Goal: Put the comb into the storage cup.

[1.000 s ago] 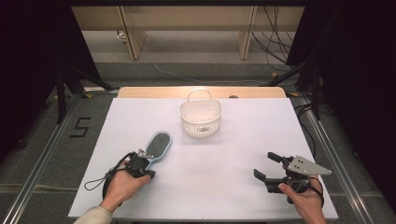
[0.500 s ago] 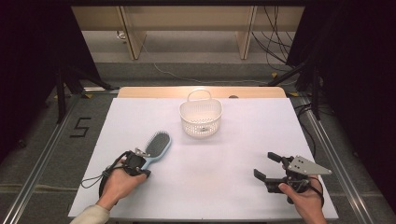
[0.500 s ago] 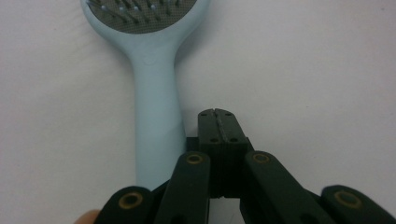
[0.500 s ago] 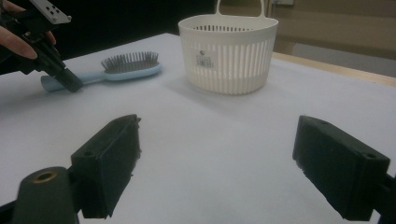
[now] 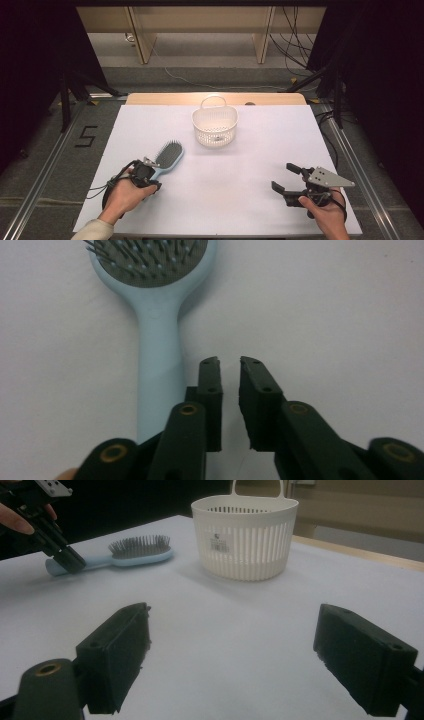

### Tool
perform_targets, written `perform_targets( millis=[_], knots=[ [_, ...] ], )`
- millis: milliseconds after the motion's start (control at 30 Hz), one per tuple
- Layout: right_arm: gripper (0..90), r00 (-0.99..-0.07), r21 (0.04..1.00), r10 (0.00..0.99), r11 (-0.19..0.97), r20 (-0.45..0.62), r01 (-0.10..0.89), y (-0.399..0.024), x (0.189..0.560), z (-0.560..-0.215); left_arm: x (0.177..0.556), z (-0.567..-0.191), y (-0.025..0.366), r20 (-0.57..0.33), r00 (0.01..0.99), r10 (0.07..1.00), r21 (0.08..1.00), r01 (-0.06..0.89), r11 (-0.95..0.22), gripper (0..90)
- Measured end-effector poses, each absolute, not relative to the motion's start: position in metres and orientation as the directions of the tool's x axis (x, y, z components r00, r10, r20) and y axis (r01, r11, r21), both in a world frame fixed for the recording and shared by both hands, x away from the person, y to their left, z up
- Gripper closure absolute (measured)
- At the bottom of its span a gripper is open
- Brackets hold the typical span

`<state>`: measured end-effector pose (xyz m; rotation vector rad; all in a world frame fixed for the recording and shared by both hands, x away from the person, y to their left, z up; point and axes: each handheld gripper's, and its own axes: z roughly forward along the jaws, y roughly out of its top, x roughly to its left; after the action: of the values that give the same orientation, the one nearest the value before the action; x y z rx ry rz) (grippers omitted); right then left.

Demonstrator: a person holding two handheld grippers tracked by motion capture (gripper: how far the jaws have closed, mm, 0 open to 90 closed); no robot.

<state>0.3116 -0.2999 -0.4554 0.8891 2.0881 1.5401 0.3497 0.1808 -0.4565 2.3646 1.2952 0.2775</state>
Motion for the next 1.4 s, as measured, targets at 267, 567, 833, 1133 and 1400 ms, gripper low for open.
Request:
perform_targets(
  millis=[267,567,833,1133,1400],
  knots=[
    [15.5,-0.719,0.948,0.693,0.189,0.057,0.257,-0.299,0.312,-0.456,0.357,-0.447,0.179,0.002,0.521,0.854,0.471,0.752,-0.460,44.3],
    [15.5,-0.718,0.947,0.693,0.187,0.061,0.261,-0.300,0.312,-0.456,0.379,-0.451,0.185,0.061,0.438,0.897,0.427,0.801,-0.420,14.8],
    [15.5,-0.721,0.946,0.691,0.192,0.057,0.259,-0.299,0.312,-0.456,0.389,-0.452,0.185,0.048,0.418,0.907,0.387,0.829,-0.403,5.5],
    [15.5,-0.720,0.946,0.691,0.193,0.057,0.260,-0.300,0.312,-0.456,0.396,-0.454,0.179,0.088,0.430,0.898,0.332,0.838,-0.434,0.0],
    [15.5,-0.719,0.945,0.693,0.195,0.056,0.262,-0.300,0.313,-0.457,0.404,-0.454,0.175,0.046,0.427,0.903,0.321,0.850,-0.418,0.0]
  ],
)
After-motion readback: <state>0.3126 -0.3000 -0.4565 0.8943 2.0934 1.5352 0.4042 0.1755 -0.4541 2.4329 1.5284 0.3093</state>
